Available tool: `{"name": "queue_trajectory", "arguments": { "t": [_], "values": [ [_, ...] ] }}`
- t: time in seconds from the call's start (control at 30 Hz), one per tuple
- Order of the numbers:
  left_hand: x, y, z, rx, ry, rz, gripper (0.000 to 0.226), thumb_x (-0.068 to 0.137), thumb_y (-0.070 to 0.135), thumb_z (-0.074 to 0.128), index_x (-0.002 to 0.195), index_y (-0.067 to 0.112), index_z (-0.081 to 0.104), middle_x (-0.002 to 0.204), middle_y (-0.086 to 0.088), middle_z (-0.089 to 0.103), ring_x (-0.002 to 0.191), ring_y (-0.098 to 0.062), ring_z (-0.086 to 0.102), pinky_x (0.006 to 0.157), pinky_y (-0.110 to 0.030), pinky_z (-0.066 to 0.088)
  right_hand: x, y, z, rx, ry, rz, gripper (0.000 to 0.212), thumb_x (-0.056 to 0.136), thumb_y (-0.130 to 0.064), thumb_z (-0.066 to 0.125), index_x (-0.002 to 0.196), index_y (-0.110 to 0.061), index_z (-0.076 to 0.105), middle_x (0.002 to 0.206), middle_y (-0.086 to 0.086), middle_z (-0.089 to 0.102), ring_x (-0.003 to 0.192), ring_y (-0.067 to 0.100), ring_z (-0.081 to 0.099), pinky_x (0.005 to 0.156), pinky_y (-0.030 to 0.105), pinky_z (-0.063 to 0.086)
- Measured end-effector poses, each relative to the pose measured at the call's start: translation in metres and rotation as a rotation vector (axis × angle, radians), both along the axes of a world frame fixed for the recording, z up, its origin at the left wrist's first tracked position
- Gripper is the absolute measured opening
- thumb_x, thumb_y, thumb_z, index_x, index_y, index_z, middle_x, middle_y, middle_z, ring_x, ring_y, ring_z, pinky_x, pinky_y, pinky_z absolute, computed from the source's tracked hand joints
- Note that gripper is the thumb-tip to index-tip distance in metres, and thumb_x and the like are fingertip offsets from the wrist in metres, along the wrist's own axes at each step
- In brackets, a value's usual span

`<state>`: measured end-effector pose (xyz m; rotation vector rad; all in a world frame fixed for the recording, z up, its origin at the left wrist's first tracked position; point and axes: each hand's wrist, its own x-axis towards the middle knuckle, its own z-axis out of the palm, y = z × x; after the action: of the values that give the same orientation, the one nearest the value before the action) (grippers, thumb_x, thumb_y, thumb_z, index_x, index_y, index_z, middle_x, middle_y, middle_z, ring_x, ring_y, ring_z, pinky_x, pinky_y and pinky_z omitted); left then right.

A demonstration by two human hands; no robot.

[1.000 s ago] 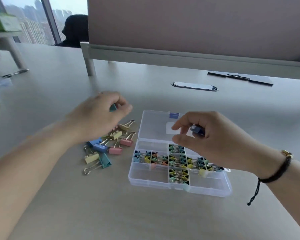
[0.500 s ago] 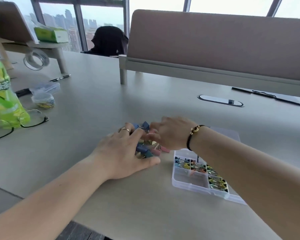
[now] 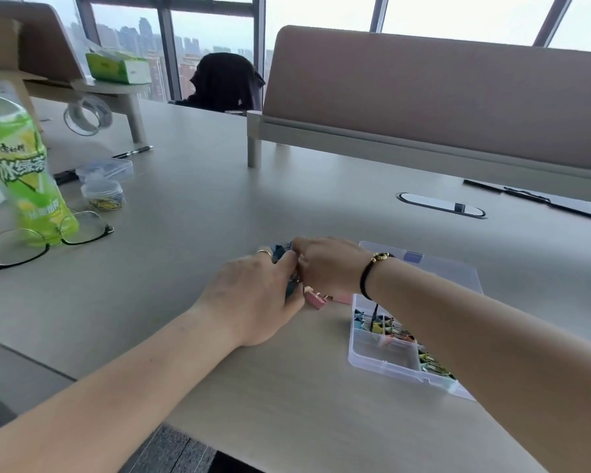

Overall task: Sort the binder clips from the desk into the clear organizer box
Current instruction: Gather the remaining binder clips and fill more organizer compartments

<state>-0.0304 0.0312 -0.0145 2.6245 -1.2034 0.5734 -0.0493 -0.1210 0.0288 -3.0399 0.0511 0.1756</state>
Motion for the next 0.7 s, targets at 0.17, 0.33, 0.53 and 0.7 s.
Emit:
{"name": "queue_trajectory", "arguments": {
  "t": [0.17,0.33,0.53,0.7],
  "values": [
    [0.006,-0.002,-0.003,-0.093,0.041,-0.006,0.031,0.094,0.046,0.038,0.11,0.021,0.049,0.096,-0.007,0.062,0.08,-0.033,0.063,0.064,-0.034,0.046,-0.007,-0.001,0.008,0.235,0.045,-0.061,0.028,0.095,-0.011,0.039,0.112,-0.017,0.06,0.108,0.001,0.06,0.096,0.022,0.054,0.071,0.029,0.043],
    [0.015,-0.001,-0.004,-0.252,0.136,-0.053,0.026,0.097,0.044,0.046,0.095,0.018,0.047,0.079,-0.007,0.064,0.071,-0.034,0.059,0.055,-0.033,0.032,-0.018,-0.005,0.015,0.396,0.119,-0.085,0.03,0.094,-0.03,0.052,0.123,-0.025,0.057,0.117,-0.001,0.061,0.096,0.017,0.059,0.084,0.032,0.052],
    [0.021,0.001,0.0,-0.511,0.289,-0.029,0.024,0.096,0.032,0.052,0.078,0.017,0.047,0.057,0.006,0.049,0.055,-0.022,0.046,0.052,-0.031,0.031,-0.031,0.002,-0.001,0.044,0.001,0.085,0.051,0.083,-0.068,0.054,0.114,-0.029,0.044,0.115,-0.005,0.041,0.093,0.017,0.052,0.078,0.031,0.039],
    [0.027,0.002,0.006,-0.657,0.368,0.056,0.041,0.097,0.029,0.052,0.064,0.013,0.034,0.054,0.005,0.037,0.052,-0.014,0.035,0.048,-0.02,0.03,-0.025,0.009,-0.021,-0.178,-0.233,0.188,0.045,0.099,-0.058,0.03,0.116,-0.018,0.042,0.116,0.006,0.05,0.098,0.031,0.059,0.074,0.035,0.041]
  ]
}}
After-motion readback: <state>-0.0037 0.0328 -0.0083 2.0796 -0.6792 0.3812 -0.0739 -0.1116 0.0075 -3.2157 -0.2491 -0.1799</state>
